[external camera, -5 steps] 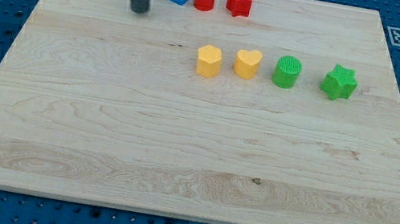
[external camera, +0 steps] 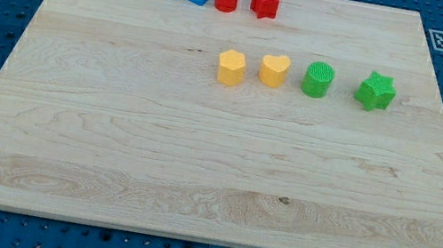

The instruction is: Move the blue triangle into the blue cube

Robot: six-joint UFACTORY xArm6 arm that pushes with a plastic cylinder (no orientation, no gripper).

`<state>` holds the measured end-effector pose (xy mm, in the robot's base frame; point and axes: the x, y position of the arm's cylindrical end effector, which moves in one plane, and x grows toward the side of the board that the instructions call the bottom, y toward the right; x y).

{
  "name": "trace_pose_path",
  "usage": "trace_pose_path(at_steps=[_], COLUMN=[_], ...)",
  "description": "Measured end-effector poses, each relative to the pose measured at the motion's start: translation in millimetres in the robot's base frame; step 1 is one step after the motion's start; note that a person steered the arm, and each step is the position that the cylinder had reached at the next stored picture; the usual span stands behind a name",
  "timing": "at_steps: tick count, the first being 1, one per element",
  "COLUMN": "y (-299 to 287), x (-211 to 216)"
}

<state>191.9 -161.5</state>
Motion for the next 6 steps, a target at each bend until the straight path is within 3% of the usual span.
trace_pose_path(at_steps=[6], y=[47], x=[-1])
